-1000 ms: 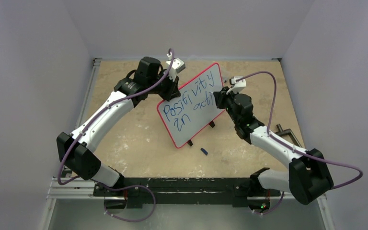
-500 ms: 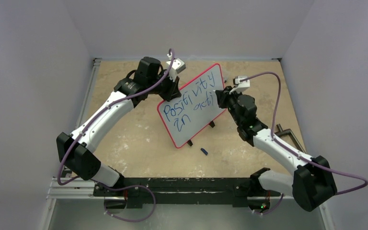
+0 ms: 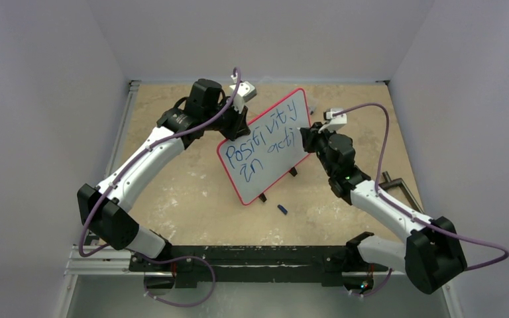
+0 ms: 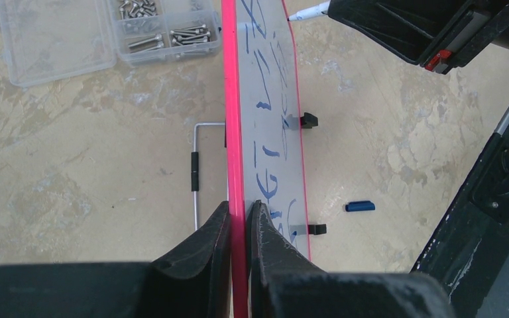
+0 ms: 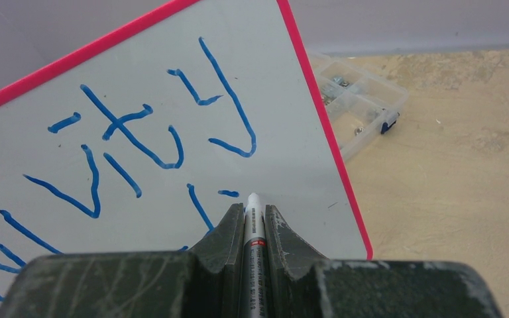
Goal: Write a sentence on the whiteboard
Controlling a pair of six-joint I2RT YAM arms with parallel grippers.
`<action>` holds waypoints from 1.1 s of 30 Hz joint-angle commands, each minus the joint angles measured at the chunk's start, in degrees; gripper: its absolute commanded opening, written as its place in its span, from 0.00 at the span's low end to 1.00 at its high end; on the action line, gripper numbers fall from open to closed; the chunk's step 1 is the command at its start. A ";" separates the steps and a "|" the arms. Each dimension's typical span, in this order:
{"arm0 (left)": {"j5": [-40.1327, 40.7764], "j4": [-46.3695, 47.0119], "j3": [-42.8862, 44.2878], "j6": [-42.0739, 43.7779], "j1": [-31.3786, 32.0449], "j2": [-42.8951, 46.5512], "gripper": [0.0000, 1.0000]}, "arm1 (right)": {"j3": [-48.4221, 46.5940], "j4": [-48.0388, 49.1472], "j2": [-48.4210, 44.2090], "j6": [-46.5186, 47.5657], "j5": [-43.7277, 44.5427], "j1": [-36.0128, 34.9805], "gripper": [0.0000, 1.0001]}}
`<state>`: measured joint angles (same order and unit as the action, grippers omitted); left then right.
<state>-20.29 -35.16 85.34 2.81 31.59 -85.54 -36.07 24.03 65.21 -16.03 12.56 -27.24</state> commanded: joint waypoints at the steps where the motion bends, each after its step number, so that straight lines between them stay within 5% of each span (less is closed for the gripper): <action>1: 1.80 -4.86 -1.84 6.43 0.57 0.67 0.00 | 0.11 3.17 0.47 -0.51 0.42 0.31 0.00; 33: 1.69 -4.83 -1.76 6.43 0.65 0.46 0.00 | -2.00 3.90 5.91 0.60 0.54 1.14 0.00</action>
<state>-20.18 -35.22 84.99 2.81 31.59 -85.21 -36.10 25.30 70.67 -15.79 13.85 -26.39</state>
